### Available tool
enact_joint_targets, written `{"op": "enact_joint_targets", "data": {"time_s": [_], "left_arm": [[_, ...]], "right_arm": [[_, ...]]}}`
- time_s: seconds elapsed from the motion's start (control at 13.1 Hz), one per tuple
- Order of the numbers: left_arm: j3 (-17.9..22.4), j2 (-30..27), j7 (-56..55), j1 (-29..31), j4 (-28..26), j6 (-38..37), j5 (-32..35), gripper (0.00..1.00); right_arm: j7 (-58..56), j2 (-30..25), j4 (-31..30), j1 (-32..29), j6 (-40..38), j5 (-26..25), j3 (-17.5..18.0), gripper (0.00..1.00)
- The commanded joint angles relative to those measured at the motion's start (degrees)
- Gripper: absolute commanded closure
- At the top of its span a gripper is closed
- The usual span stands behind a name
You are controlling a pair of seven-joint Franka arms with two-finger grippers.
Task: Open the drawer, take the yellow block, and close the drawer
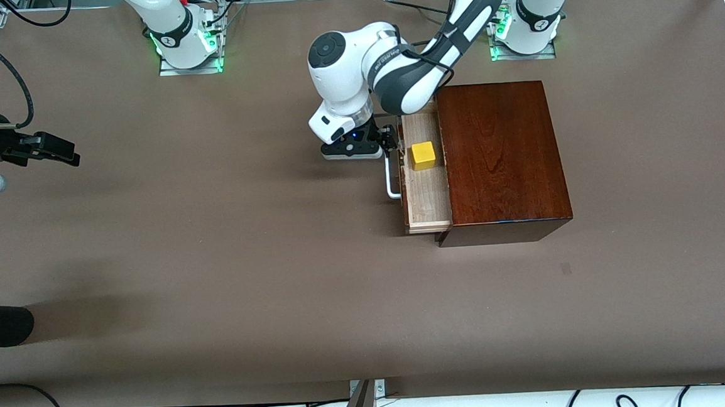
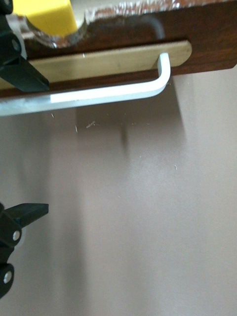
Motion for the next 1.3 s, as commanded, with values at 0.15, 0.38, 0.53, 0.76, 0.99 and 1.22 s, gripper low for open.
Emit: {"op": "enact_joint_targets", "data": {"time_s": [0.15,0.38,0.53,0.76,0.99,1.22], "left_arm": [[0.67,-6.19,7.37,1.65,1.47,-6.6,-1.91,0.0],[0.58,-11.46,14.22,7.79,1.47,-11.61,-5.85,0.0],[0.49,-15.15,19.75,13.24,1.47,-13.2,-9.9,0.0],[0.49,-20.25,28.37,23.08,1.47,-17.32,-17.1,0.0],[0.49,-23.95,38.73,32.57,2.78,-21.8,-21.16,0.0],[0.58,-24.49,46.74,38.91,6.82,-28.57,-21.43,0.0]], "right_arm": [[0.65,-0.22,0.2,0.02,-0.25,0.53,0.19,0.0],[5.21,-0.22,0.2,0.19,-0.25,0.97,0.27,0.0],[8.19,-0.22,0.11,0.98,-0.34,1.05,0.54,0.0],[15.21,-0.22,0.11,3.87,-0.34,1.05,0.54,0.0],[28.72,-0.22,0.2,9.66,-0.34,0.97,0.54,0.0],[49.8,-0.14,0.29,18.44,-0.25,0.97,0.54,0.0]]}}
